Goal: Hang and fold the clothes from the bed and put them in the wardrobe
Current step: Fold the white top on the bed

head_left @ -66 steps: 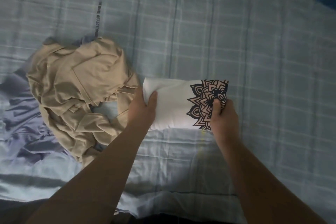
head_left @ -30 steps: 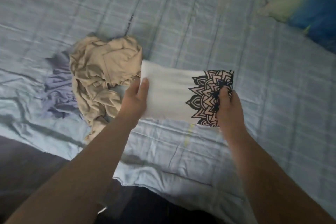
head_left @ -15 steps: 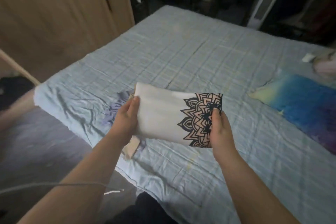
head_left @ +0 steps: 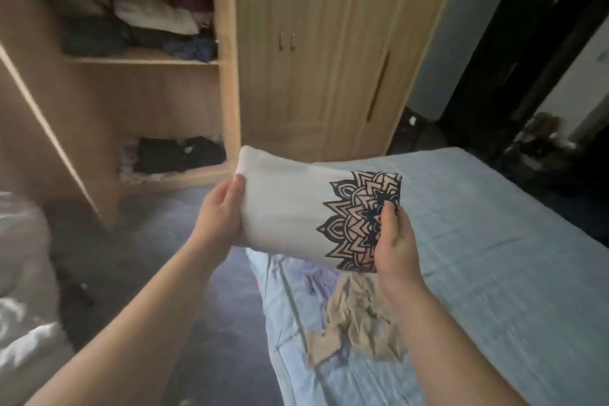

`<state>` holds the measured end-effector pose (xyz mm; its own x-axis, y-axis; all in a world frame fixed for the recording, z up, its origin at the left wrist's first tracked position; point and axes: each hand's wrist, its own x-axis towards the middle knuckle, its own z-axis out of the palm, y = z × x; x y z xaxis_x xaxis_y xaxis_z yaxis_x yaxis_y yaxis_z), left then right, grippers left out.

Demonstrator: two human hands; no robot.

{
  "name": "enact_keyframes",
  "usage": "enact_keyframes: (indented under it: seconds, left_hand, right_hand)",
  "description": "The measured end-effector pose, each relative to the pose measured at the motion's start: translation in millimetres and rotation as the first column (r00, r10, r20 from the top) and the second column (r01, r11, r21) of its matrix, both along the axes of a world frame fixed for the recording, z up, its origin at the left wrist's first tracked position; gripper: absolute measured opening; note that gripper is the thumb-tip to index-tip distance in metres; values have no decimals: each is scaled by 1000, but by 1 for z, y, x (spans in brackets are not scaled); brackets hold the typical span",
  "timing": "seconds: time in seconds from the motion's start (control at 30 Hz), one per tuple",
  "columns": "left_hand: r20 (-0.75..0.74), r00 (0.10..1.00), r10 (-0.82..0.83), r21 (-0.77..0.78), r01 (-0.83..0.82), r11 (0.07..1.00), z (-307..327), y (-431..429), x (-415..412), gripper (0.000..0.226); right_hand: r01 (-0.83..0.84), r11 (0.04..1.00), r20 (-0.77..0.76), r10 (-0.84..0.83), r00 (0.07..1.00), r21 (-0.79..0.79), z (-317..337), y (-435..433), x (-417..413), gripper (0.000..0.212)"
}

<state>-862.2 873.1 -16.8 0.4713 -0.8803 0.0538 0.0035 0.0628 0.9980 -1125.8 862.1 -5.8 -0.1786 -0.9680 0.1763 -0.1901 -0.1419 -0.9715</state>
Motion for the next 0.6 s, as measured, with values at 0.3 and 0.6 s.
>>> enact_keyframes:
  seconds: [0.3,0.6]
  left_hand:
    - [-42,956,291,-102,-294,950,27,-26,236,32]
    - [1,935,354,-127,-351,928,37,-88,396,46]
  right_hand:
    - [-280,951,46,288,957,-127,32,-112,259,26]
    - [-329,940,70,336,939,-93,31,-200,428,22]
